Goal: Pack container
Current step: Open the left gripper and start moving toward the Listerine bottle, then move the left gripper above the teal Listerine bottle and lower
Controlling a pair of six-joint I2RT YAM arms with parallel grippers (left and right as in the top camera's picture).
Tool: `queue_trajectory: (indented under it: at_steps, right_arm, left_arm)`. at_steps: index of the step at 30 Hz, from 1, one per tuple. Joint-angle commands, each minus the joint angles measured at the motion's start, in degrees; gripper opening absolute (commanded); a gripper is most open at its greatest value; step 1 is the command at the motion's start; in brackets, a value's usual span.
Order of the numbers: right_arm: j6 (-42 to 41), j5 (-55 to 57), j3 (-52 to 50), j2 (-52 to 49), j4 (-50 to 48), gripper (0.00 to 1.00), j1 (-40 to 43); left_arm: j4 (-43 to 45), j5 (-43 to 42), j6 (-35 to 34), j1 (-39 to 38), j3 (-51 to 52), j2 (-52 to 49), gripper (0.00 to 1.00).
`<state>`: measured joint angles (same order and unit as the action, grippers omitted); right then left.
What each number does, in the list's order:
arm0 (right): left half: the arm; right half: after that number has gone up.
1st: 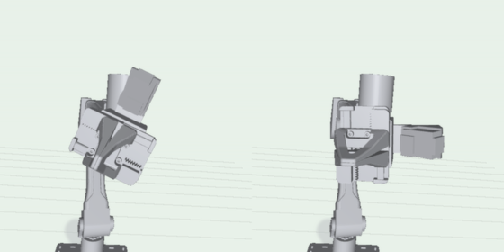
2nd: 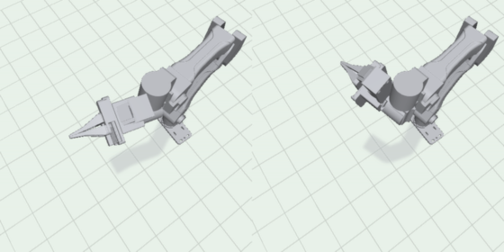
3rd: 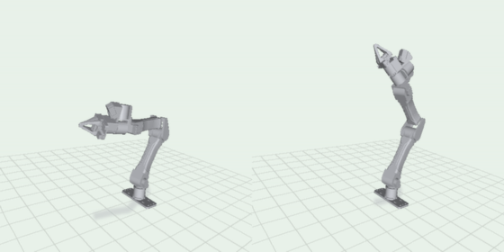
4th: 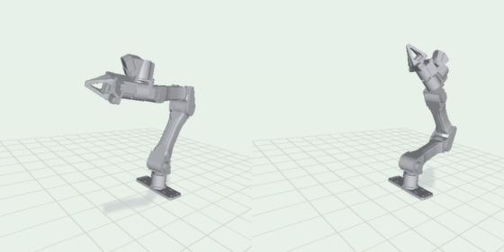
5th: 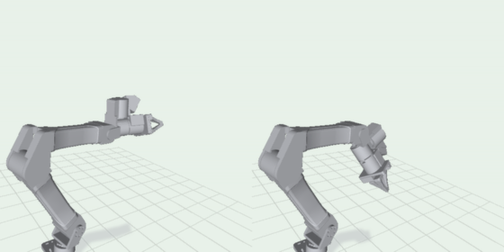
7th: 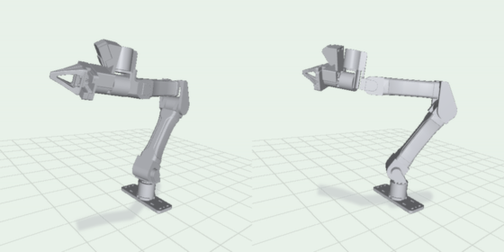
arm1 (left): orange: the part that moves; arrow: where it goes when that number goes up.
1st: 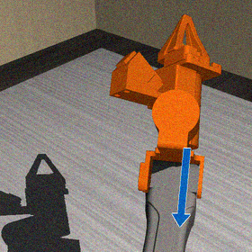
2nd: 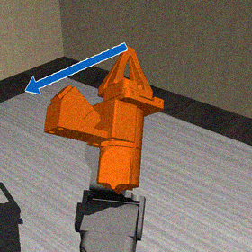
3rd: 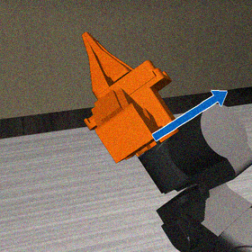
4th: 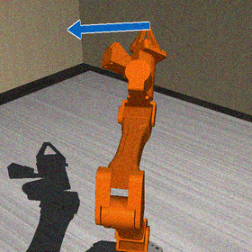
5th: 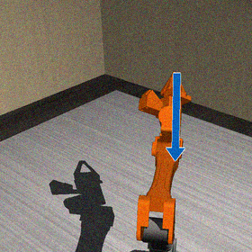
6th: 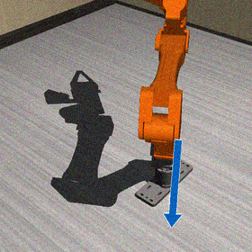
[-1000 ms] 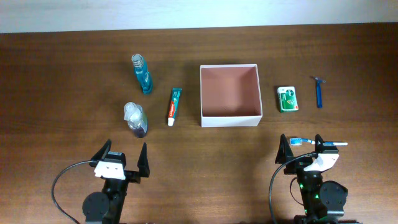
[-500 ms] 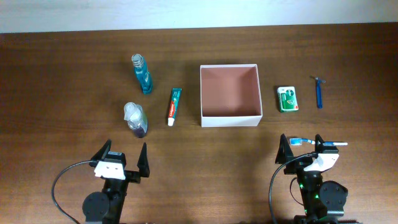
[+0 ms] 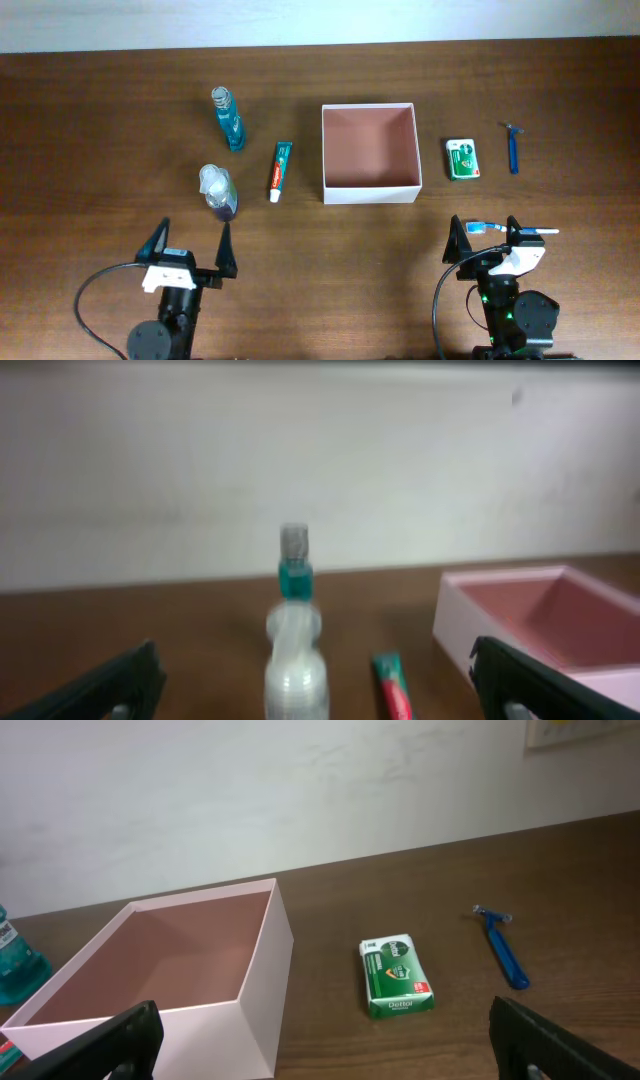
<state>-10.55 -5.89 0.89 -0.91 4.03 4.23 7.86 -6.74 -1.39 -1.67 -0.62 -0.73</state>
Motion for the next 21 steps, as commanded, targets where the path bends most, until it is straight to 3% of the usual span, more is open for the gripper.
queue_trajectory:
  at_steps: [1,8,14,21]
  right_arm:
    - [-0.28,0.52,-0.57,0.66,-0.04,0.99,-0.52]
    - [-0.28,0.52,-0.57,0.66,-0.04,0.99,-0.52]
    - [-0.28,0.52,-0.57,0.66,-0.04,0.99,-0.52]
    - [-0.28,0.52,-0.57,0.66,-0.04,0.99,-0.52]
  left_arm:
    - [3.34,-5.16,-0.44,0.35,0.04,0.37,0.99]
    - [3.08,-4.61,8.2,0.35,-3.69,-0.39,0.99]
    - [0.96,-0.39,12.26,0.37,-16.92,-8.17,0.99]
    - [-21.4,-4.5,12.24,0.35,-44.33,-31.71,0.99]
